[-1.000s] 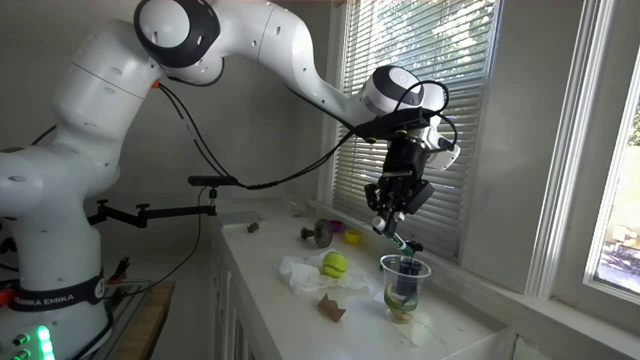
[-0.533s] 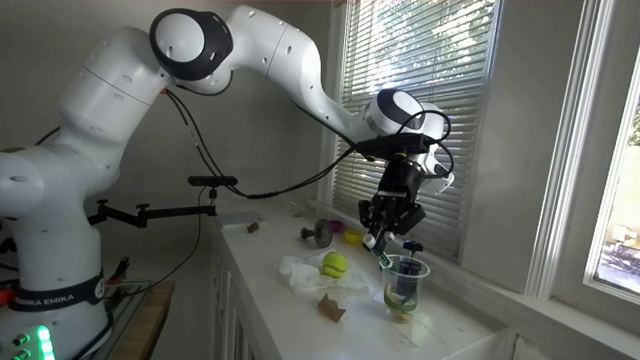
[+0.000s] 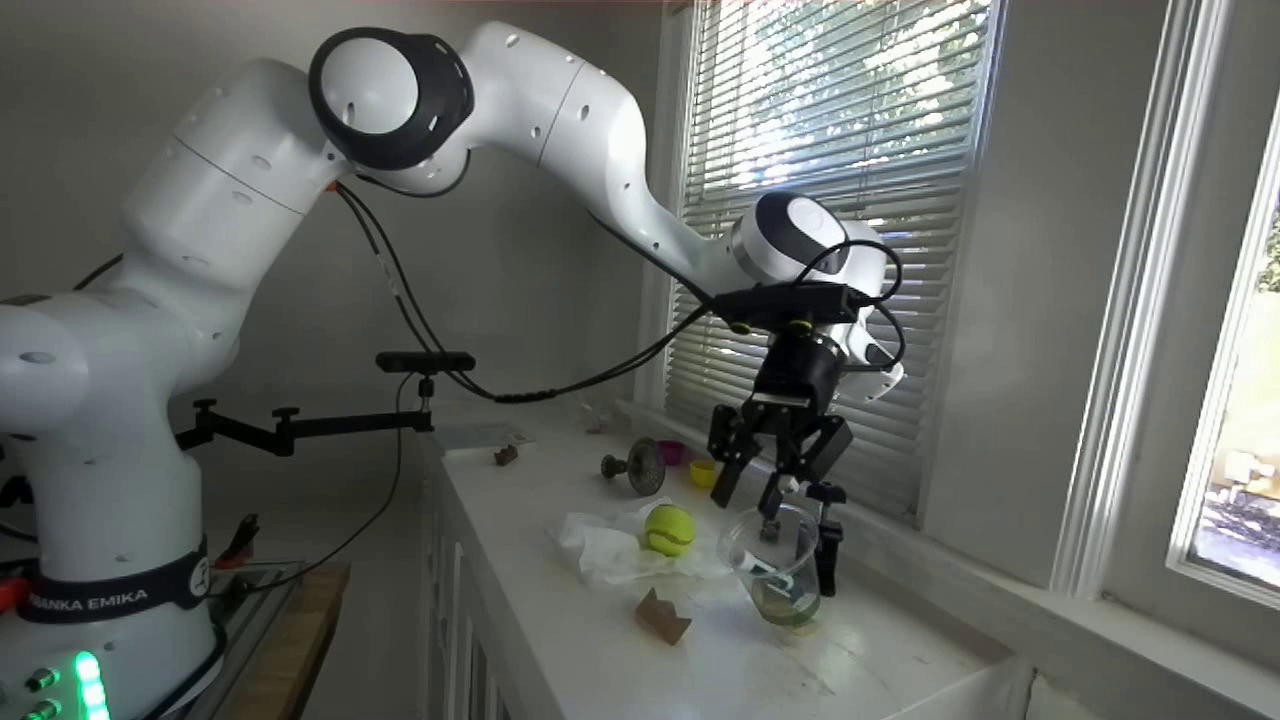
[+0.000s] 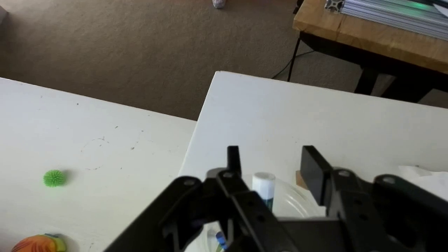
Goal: Put the marker in the cup
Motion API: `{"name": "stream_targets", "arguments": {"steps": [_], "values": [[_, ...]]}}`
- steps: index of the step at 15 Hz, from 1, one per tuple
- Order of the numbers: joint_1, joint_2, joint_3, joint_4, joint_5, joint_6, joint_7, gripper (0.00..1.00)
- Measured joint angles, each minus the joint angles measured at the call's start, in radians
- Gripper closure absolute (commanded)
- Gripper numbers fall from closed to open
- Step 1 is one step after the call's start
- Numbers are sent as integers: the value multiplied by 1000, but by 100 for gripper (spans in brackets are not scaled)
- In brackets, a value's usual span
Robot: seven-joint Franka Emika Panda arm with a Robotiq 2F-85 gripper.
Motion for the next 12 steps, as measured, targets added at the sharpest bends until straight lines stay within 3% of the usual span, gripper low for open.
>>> {"name": "stream_targets", "arguments": {"steps": [3, 12], "values": [[-2, -7, 1, 24, 1, 52, 0, 1], [-9, -113, 1, 24, 21, 305, 36, 0]]}}
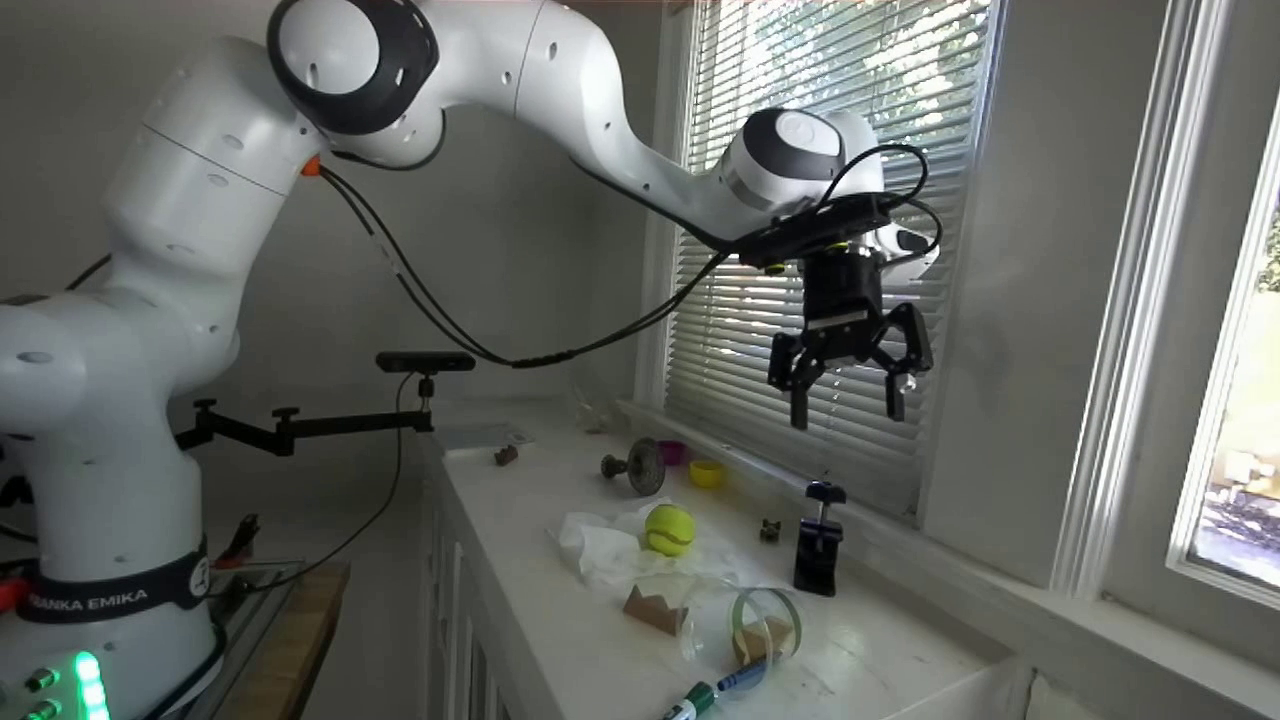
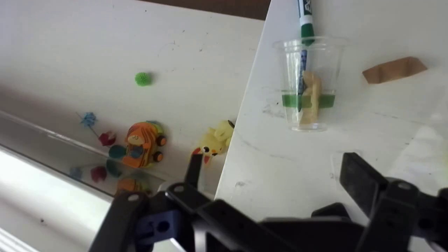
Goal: Put the marker in the cup
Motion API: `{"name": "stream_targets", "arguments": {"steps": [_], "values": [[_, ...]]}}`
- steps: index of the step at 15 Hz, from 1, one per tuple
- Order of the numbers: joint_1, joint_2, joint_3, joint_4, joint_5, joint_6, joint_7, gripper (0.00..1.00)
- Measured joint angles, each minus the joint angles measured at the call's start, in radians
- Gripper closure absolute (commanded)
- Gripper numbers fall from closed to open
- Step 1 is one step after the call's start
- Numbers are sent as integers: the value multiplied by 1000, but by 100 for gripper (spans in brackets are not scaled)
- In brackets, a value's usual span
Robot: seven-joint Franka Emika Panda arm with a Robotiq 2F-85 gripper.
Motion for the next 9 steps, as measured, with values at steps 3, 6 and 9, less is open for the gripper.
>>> {"name": "stream_targets", "arguments": {"steps": [3, 6, 9], "values": [[0, -49, 0, -51, 22, 100, 31, 0], [2, -105, 1, -130, 43, 204, 76, 0], [19, -185, 4, -237, 71, 221, 196, 0]]}}
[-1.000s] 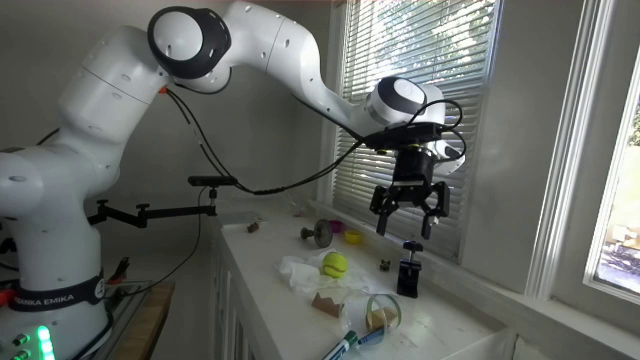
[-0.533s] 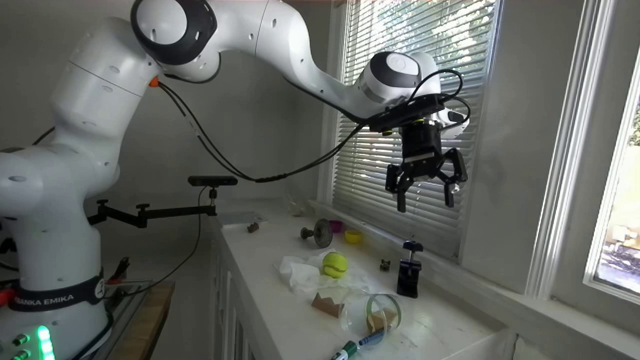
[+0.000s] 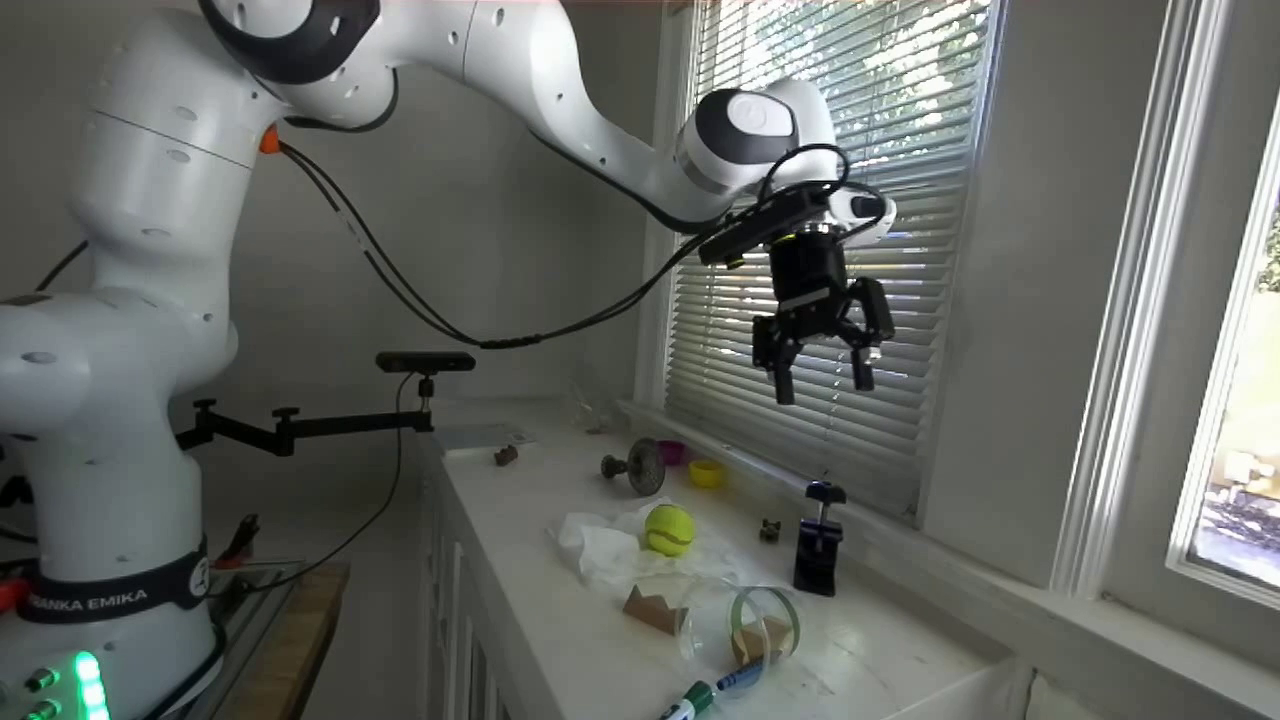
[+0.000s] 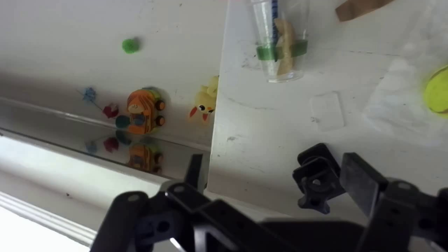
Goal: Put the marker in the cup
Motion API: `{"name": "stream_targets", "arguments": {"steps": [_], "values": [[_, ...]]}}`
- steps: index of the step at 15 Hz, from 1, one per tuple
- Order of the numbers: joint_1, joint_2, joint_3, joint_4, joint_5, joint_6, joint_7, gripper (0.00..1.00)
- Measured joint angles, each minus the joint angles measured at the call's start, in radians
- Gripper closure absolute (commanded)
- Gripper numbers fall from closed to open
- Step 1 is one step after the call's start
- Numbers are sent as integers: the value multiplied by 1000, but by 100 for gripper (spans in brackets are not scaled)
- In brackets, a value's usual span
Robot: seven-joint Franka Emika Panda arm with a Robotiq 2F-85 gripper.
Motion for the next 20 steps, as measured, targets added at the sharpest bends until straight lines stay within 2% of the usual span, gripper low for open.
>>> {"name": "stream_targets", "arguments": {"steps": [4, 8, 11, 20], "values": [[35, -137, 10, -142, 47, -74, 175, 0], [63, -251, 39, -251, 103, -147, 268, 0], [80, -293, 60, -290, 145, -183, 282, 0], [86, -305, 66, -309, 148, -186, 290, 0]]}}
